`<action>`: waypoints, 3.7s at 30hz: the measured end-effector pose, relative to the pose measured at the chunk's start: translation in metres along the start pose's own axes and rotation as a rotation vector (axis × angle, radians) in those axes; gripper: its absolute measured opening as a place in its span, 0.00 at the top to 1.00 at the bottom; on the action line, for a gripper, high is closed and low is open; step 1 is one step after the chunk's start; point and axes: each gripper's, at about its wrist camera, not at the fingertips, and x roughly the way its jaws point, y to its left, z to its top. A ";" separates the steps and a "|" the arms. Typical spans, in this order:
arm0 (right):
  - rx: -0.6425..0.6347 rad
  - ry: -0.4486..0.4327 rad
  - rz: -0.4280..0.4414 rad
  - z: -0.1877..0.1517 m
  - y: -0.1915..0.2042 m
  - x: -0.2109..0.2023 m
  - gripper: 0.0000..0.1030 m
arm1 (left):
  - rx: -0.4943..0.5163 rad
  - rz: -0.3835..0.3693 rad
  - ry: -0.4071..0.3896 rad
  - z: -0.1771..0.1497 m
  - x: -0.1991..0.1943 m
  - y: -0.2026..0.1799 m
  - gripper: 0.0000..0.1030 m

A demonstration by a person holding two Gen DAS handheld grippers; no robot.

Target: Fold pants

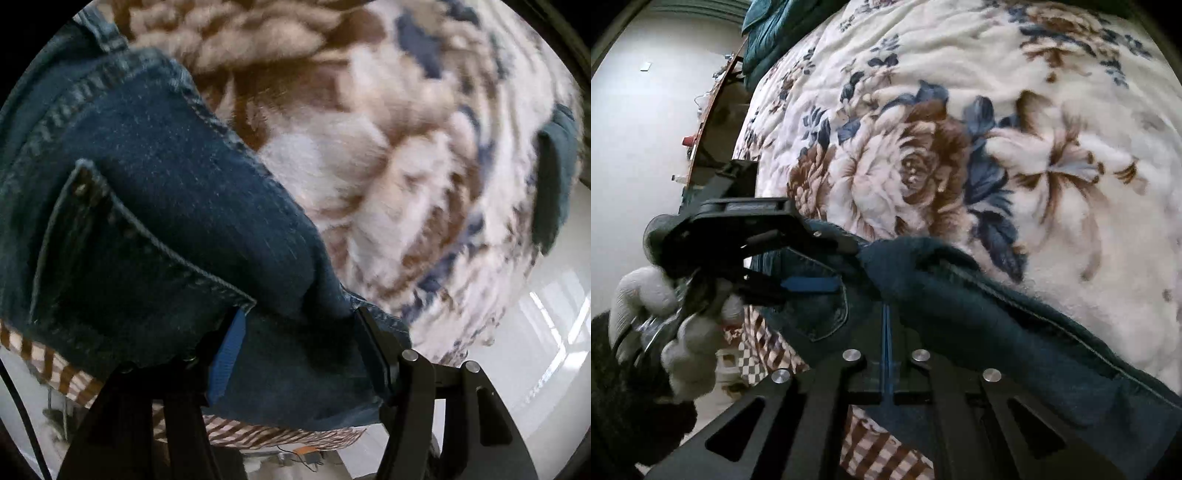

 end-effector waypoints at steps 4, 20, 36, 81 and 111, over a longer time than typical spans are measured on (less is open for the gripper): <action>0.048 0.039 0.023 0.005 -0.020 0.006 0.99 | -0.074 0.008 0.004 0.011 0.011 0.010 0.46; 0.438 0.336 0.235 0.061 -0.081 0.080 0.62 | -0.074 -0.071 -0.006 0.005 0.001 0.034 0.53; 0.619 0.189 0.239 0.084 -0.114 0.045 0.91 | -0.059 -0.126 0.003 0.004 -0.015 0.051 0.54; 0.125 0.218 0.192 0.008 0.004 0.056 0.77 | 0.052 0.021 -0.082 -0.013 -0.032 0.020 0.85; 0.469 0.357 0.176 0.092 -0.072 0.085 0.84 | 0.107 -0.050 -0.110 -0.023 -0.069 0.017 0.55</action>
